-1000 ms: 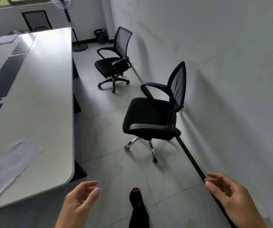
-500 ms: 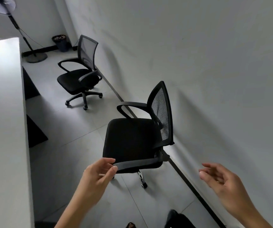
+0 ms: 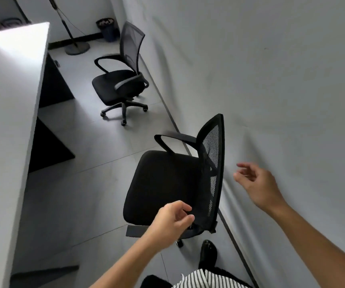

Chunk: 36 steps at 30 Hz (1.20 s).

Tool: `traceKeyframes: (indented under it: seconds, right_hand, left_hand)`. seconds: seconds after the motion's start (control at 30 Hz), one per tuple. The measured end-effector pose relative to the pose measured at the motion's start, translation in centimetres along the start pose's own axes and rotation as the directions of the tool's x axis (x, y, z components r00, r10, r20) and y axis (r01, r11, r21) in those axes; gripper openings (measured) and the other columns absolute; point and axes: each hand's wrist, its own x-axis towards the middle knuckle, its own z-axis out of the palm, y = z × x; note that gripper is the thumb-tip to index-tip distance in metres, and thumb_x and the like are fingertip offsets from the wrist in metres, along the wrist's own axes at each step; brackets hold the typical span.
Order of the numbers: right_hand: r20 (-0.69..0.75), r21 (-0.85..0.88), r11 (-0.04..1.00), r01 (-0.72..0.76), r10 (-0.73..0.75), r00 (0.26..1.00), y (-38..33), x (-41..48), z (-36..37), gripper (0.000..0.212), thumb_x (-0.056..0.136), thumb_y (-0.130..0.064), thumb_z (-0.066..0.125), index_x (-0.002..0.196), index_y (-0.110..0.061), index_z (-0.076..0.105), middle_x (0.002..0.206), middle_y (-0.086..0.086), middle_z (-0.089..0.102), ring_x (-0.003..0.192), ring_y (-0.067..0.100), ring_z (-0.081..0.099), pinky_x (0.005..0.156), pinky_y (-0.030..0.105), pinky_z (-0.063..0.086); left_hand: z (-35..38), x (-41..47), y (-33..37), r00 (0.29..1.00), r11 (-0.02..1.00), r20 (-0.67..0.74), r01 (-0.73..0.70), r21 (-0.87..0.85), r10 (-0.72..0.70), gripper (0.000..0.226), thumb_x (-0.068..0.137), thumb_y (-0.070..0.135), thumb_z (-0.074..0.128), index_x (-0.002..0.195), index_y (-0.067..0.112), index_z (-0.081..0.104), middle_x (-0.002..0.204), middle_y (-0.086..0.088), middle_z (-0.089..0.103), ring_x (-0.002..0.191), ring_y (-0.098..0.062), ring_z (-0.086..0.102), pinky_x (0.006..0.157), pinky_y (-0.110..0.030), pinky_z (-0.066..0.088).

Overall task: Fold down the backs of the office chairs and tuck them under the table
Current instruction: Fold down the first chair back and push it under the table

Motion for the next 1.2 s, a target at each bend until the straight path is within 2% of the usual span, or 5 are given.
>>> traceKeyframes:
  seconds: [0.1, 0.33, 0.67, 1.07, 1.2]
  right_hand:
    - [0.02, -0.114, 0.993, 0.04, -0.037, 0.999, 0.1, 5.9, 0.6, 0.033, 0.083, -0.024, 0.067, 0.114, -0.016, 0.06, 0.089, -0.004, 0.065, 0.075, 0.011, 0.062, 0.085, 0.036, 0.051]
    - [0.081, -0.258, 0.966, -0.029, 0.051, 0.995, 0.1, 16.0, 4.6, 0.064, 0.088, -0.031, 0.057, 0.142, -0.012, 0.027, 0.121, 0.011, 0.061, 0.107, 0.032, 0.058, 0.091, 0.038, 0.042]
    - [-0.071, -0.111, 0.976, -0.186, 0.179, 0.981, -0.8, 18.3, 11.6, 0.027, 0.094, -0.017, 0.038, 0.115, -0.002, 0.037, 0.088, 0.01, 0.051, 0.079, 0.031, 0.051, 0.068, 0.037, 0.038]
    - [0.007, -0.152, 0.975, -0.162, 0.165, 0.986, -5.2, 19.7, 18.4, 0.034, 0.093, -0.023, 0.042, 0.122, -0.006, 0.034, 0.097, 0.01, 0.054, 0.084, 0.03, 0.055, 0.076, 0.045, 0.05]
    - [0.165, -0.124, 0.973, -0.196, 0.215, 0.963, -6.6, 20.7, 20.2, 0.07, 0.079, -0.034, 0.063, 0.136, -0.026, 0.024, 0.11, 0.007, 0.056, 0.096, 0.03, 0.058, 0.086, 0.051, 0.053]
  left_hand:
    - [2.1, 3.5, 1.7, 0.998, 0.998, -0.027, 0.059, 0.018, -0.059, 0.031, 0.088, 0.033, 0.06, 0.116, 0.019, 0.058, 0.091, 0.007, 0.065, 0.084, -0.008, 0.063, 0.073, -0.02, 0.053]
    - [7.5, 10.1, 2.2, 0.99, 0.968, 0.084, 0.089, 0.236, -0.111, 0.08, 0.079, 0.049, 0.064, 0.142, 0.021, 0.023, 0.129, -0.001, 0.044, 0.116, -0.024, 0.049, 0.095, -0.04, 0.046]
    - [4.1, 10.0, -2.2, 0.998, 0.926, -0.049, 0.063, 0.372, -0.048, 0.051, 0.083, 0.021, 0.05, 0.132, 0.024, 0.036, 0.111, -0.002, 0.058, 0.096, -0.025, 0.058, 0.079, -0.043, 0.05]
    - [-3.7, 10.5, -7.0, 0.992, 0.896, -0.122, 0.066, 0.438, -0.014, 0.037, 0.09, 0.011, 0.043, 0.126, 0.019, 0.038, 0.101, -0.003, 0.063, 0.081, -0.023, 0.059, 0.072, -0.04, 0.05]
    - [-7.3, 9.5, -9.8, 0.987, 0.888, -0.159, 0.09, 0.45, -0.019, 0.037, 0.089, 0.01, 0.041, 0.125, 0.02, 0.039, 0.1, -0.002, 0.063, 0.085, -0.025, 0.061, 0.075, -0.042, 0.052]
